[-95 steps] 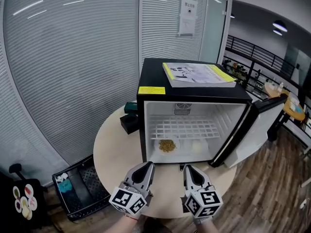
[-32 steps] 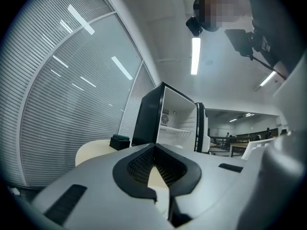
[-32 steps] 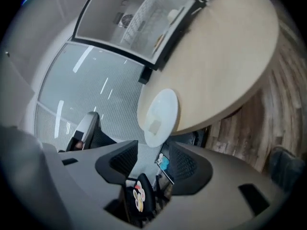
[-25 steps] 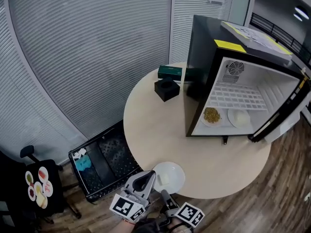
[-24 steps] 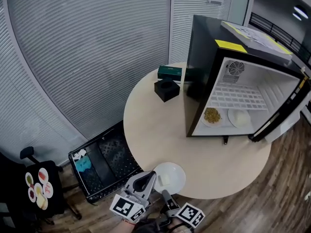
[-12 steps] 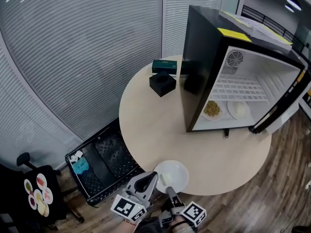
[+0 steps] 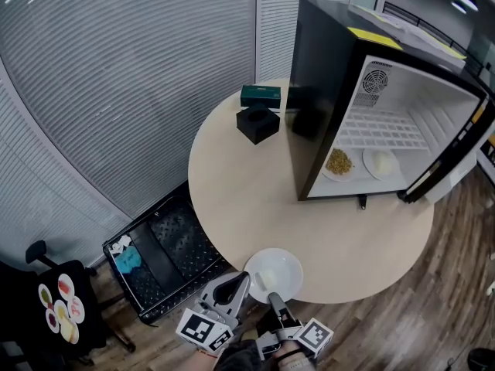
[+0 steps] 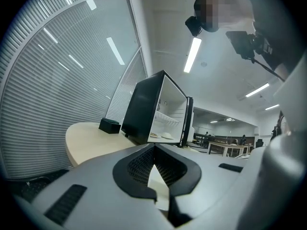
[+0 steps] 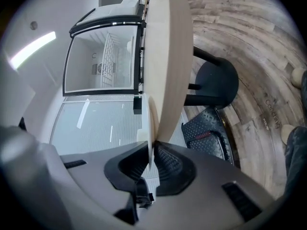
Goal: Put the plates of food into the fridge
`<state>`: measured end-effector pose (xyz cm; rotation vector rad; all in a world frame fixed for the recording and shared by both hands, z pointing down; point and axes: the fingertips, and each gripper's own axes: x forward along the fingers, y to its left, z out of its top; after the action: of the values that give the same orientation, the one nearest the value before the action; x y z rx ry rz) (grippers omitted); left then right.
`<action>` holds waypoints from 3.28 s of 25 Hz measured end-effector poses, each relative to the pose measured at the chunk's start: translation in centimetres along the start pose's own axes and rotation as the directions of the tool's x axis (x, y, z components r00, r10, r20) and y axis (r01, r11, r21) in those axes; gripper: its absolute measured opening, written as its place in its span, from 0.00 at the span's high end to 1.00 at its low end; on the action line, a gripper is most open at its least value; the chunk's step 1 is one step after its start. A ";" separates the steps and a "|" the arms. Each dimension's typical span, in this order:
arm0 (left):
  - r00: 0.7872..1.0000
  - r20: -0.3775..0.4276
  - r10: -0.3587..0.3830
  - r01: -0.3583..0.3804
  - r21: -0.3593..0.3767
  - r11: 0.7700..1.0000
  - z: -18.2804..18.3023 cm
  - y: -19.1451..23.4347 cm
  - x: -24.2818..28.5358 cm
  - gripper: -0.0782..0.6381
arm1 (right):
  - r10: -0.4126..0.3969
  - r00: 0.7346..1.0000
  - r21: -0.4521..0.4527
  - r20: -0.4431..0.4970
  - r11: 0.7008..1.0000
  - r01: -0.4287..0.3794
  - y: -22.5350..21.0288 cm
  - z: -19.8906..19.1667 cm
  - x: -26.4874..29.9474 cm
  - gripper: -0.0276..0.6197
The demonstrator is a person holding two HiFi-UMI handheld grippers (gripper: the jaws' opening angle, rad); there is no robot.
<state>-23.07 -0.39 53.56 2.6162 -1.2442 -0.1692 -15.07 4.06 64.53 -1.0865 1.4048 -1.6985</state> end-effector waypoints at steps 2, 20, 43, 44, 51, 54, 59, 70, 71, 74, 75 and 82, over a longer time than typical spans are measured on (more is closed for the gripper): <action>1.000 -0.001 0.005 -0.005 0.000 1.000 0.0 0.0 -0.3 0.88 | -0.002 1.000 -0.004 -0.001 1.000 0.002 -0.1 0.0 -0.3 0.91; 1.000 0.026 -0.012 0.012 0.010 1.000 2.6 -1.3 1.1 0.88 | -0.002 0.999 0.047 0.053 0.999 -0.001 3.0 4.2 -3.1 0.93; 0.996 0.089 0.023 -0.030 0.074 0.997 12.1 -1.2 17.9 0.88 | 0.053 0.997 -0.019 -0.056 0.998 -0.054 20.1 19.8 1.4 0.93; 0.994 0.099 0.034 -0.042 0.079 0.996 12.4 -1.0 18.6 0.88 | 0.056 0.996 -0.027 -0.070 0.998 -0.058 20.9 20.6 1.8 0.93; 0.980 0.155 0.128 -0.142 0.080 0.987 15.1 0.3 22.1 0.88 | 0.064 0.985 -0.038 -0.162 0.997 -0.071 24.4 24.2 4.4 0.93; 0.979 0.154 0.131 -0.146 0.087 0.985 15.7 0.2 23.2 0.88 | 0.075 0.980 -0.029 -0.184 0.996 -0.082 25.5 24.9 5.8 0.93; 0.976 0.179 0.126 -0.145 0.099 0.985 17.3 0.8 24.4 0.88 | 0.068 0.978 -0.027 -0.198 0.997 -0.074 26.7 25.7 8.4 0.93; 0.971 0.211 0.116 -0.145 0.128 0.981 19.7 3.3 27.2 0.88 | -0.009 0.985 -0.029 -0.174 1.000 0.004 27.7 26.6 13.0 0.93; 0.970 0.212 0.116 -0.145 0.127 0.981 19.8 3.4 27.3 0.88 | -0.015 0.985 -0.028 -0.170 1.000 0.011 27.7 26.8 13.3 0.93; 0.969 0.219 0.114 -0.143 0.123 0.982 20.0 3.7 27.3 0.88 | -0.028 0.987 -0.012 -0.159 1.000 0.026 28.0 27.1 14.1 0.93; 0.969 0.221 0.112 -0.142 0.122 0.982 20.1 3.8 27.4 0.88 | -0.033 0.987 -0.005 -0.155 0.999 0.032 28.1 27.2 14.4 0.93; 0.968 0.228 0.101 -0.131 0.121 0.984 20.5 4.3 27.3 0.88 | -0.082 0.989 0.014 -0.124 0.996 0.084 28.2 27.5 15.0 0.93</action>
<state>-13.28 -27.51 34.89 2.6861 -1.5292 -0.3773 2.98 -26.31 41.58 -1.0584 1.4335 -1.8632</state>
